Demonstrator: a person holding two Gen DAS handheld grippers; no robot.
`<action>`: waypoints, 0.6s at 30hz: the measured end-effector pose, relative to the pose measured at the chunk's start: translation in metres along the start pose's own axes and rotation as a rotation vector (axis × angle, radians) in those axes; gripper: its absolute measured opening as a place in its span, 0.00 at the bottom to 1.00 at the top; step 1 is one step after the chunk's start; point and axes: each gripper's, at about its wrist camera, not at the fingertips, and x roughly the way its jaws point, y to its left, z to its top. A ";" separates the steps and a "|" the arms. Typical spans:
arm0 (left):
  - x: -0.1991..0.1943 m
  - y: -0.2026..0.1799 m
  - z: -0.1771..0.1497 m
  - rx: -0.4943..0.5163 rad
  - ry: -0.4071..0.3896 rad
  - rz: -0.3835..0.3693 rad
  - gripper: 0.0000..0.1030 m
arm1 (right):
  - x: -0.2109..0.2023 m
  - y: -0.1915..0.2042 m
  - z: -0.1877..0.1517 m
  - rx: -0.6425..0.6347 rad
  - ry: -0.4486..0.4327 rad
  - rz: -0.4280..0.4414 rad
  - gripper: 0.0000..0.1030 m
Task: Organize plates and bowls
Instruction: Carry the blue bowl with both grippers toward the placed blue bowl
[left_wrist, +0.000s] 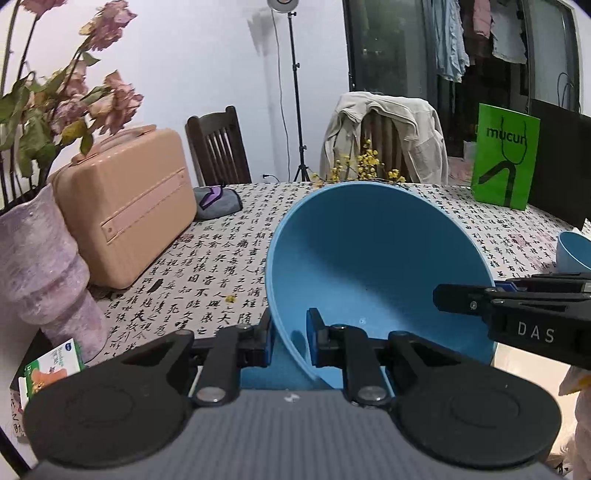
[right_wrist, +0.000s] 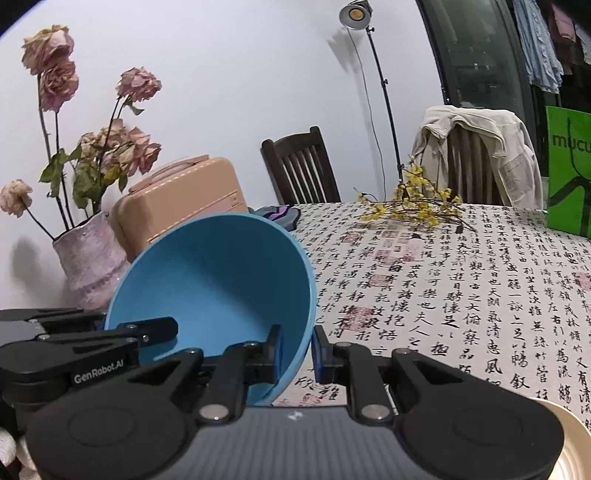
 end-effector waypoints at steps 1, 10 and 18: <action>0.000 0.002 -0.001 -0.004 0.000 0.002 0.17 | 0.001 0.002 0.000 -0.003 0.002 0.003 0.15; 0.000 0.018 -0.004 -0.038 0.001 0.018 0.17 | 0.012 0.015 0.001 -0.030 0.024 0.022 0.15; -0.001 0.029 -0.009 -0.064 0.009 0.042 0.17 | 0.021 0.025 0.003 -0.049 0.037 0.046 0.15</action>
